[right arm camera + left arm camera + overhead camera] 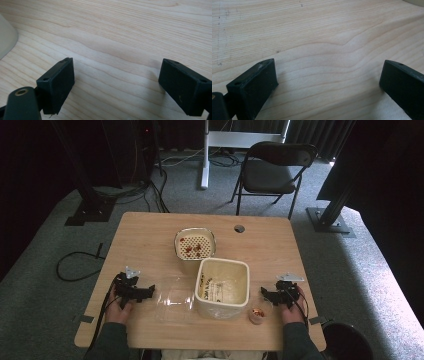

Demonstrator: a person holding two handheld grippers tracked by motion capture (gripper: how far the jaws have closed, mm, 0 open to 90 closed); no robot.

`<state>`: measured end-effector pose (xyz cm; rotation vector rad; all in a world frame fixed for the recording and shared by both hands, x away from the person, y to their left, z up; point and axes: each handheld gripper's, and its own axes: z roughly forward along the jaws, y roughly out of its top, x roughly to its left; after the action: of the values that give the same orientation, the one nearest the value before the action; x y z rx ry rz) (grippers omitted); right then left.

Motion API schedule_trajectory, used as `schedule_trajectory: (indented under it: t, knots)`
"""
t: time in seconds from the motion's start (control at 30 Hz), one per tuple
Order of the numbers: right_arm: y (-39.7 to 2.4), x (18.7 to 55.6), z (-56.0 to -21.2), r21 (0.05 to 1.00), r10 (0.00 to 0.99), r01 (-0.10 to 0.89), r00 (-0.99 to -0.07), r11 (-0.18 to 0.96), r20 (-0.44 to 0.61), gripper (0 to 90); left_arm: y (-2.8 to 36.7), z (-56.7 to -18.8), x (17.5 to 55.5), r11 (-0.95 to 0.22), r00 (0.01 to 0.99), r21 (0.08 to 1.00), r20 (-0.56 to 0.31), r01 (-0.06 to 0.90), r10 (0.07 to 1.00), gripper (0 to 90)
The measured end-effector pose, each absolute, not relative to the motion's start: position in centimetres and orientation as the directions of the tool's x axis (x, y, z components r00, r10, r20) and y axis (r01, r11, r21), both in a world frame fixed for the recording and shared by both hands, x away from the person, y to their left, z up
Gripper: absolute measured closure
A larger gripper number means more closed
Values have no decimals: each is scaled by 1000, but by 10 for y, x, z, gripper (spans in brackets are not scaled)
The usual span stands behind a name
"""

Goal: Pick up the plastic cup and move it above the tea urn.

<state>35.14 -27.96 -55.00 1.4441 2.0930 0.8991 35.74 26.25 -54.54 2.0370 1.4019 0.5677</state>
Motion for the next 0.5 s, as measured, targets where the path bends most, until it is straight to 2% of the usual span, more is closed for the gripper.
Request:
schedule_trajectory:
  t: [0.33, 0.43, 0.5]
  knots:
    - [-279, 349, -550, 723, 938, 650, -348, 236, 7, 126, 266, -545, 356, -273, 359, 683, 17, 678, 933, 26]
    - [-280, 348, -550, 723, 937, 649, -348, 237, 6, 126, 270, -541, 352, -268, 354, 682, 14, 681, 935, 135]
    - [-280, 348, -550, 723, 937, 649, -348, 237, 6, 126, 271, -541, 351, -275, 360, 677, 16, 682, 933, 158]
